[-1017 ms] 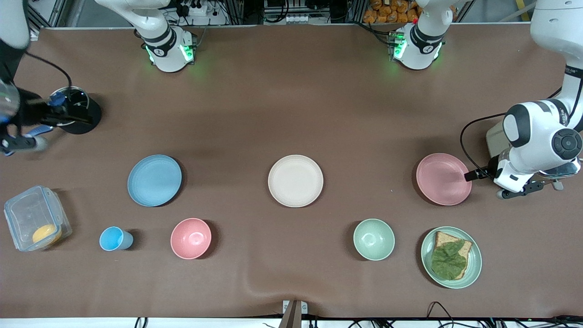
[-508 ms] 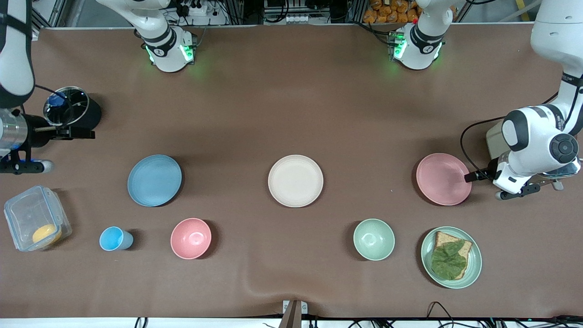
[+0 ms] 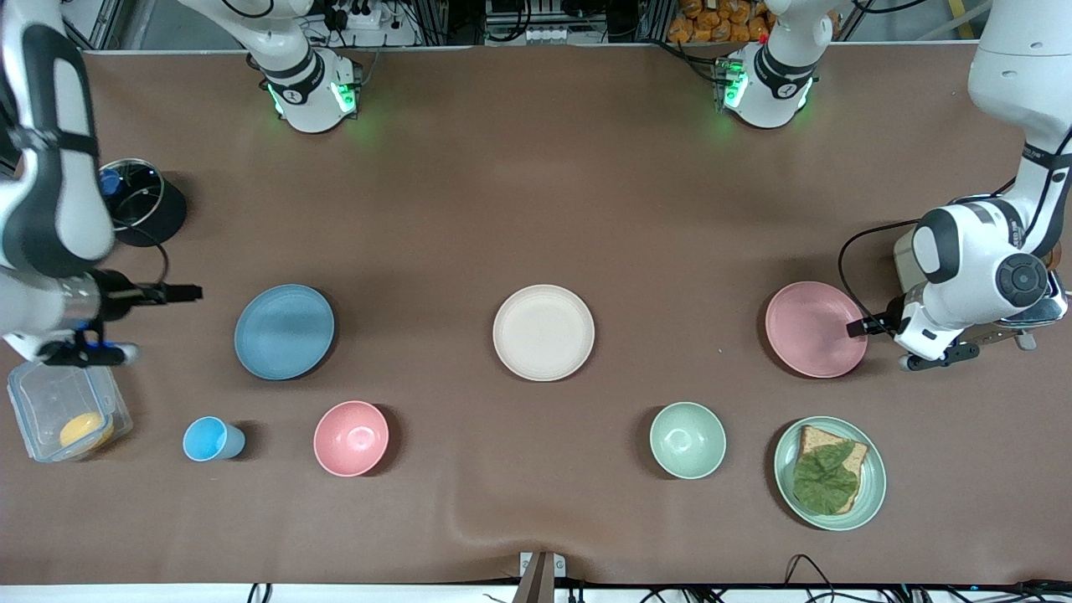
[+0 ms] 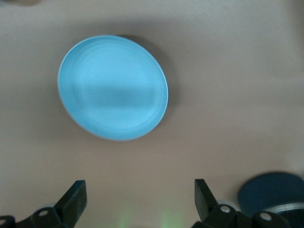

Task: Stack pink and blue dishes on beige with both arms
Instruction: 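Grasp the pink plate with the left gripper while the right gripper grasps the blue plate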

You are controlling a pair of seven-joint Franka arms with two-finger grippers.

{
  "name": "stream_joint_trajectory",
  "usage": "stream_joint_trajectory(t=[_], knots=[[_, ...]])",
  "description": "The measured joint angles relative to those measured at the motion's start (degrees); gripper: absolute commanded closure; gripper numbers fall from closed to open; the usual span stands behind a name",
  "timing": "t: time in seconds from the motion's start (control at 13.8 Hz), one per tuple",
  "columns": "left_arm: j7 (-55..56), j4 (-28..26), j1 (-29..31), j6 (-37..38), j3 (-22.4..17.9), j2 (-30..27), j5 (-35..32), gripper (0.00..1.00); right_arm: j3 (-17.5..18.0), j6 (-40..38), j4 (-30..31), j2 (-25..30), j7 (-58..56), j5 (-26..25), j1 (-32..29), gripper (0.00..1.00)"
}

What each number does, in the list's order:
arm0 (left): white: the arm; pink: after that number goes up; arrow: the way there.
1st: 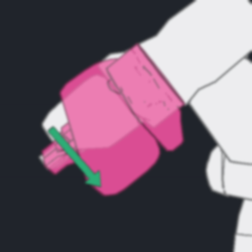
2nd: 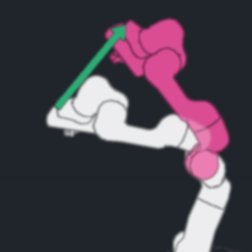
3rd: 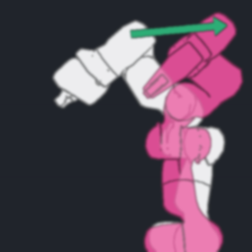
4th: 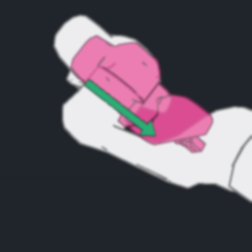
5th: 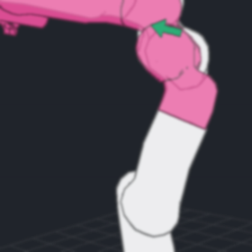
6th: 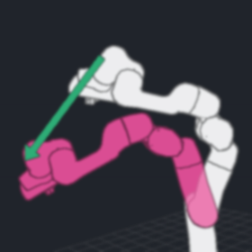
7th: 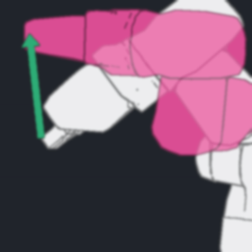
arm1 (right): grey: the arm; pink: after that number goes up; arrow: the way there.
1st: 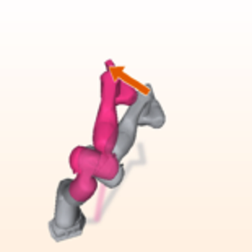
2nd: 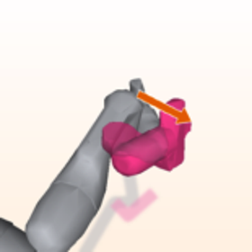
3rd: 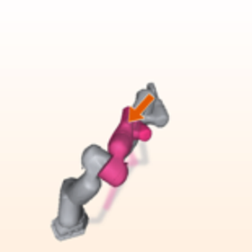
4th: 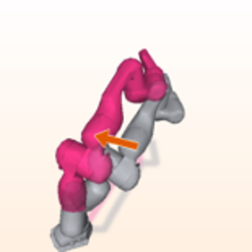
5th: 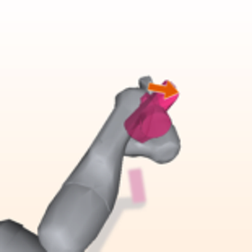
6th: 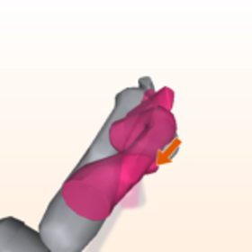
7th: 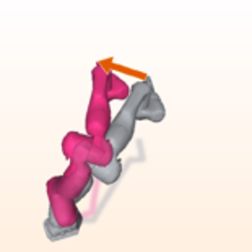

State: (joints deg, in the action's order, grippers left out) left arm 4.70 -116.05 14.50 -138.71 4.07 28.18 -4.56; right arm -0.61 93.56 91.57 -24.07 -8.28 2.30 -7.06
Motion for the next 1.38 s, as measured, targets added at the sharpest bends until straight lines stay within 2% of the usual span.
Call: stream_joint_trajectory(t=[0.07, 0.15, 0.22, 0.36, 0.65, 1.02, 1.31, 1.38], knots=[[0.0, 0.1, 0.0, 0.0, 0.0, 0.3, 0.0, 0.64, 0.0, 3.0, 1.2, -1.3, -1.0, 0.0, -0.1, 0.00], [0.0, 0.2, 0.0, -0.1, 0.1, 0.6, 0.0, 0.79, -0.1, 6.1, 2.7, -2.6, -1.7, 0.0, -0.2, 0.00], [0.0, 0.4, 0.0, -0.2, 0.1, 0.7, 0.0, 1.00, -0.2, 9.2, 4.4, -3.6, -2.2, 0.0, -0.5, 0.00], [0.0, 0.8, -0.1, -0.2, 0.2, 0.7, 0.0, 1.00, -0.3, 13.7, 7.2, -5.2, -2.6, 0.0, -0.9, 0.00], [0.0, 2.4, 0.3, 0.0, 2.2, -0.1, 0.0, 1.00, -0.3, 16.7, 8.7, -8.7, -3.5, 0.0, -0.9, 0.00], [0.4, 5.5, 0.1, 11.2, 11.2, -8.8, 5.4, 1.00, -0.4, 19.2, 8.7, -12.5, -4.0, 0.3, -0.9, 0.00], [6.8, 11.2, -0.4, 24.3, 19.4, -14.3, 5.9, 1.00, -0.4, 21.2, 8.7, -14.0, -4.0, 4.0, -1.0, 0.02], [10.0, 11.5, -0.5, 25.0, 22.0, -14.2, 5.9, 1.00, -0.4, 21.3, 8.7, -14.1, -4.0, 4.5, -1.0, 0.38]])
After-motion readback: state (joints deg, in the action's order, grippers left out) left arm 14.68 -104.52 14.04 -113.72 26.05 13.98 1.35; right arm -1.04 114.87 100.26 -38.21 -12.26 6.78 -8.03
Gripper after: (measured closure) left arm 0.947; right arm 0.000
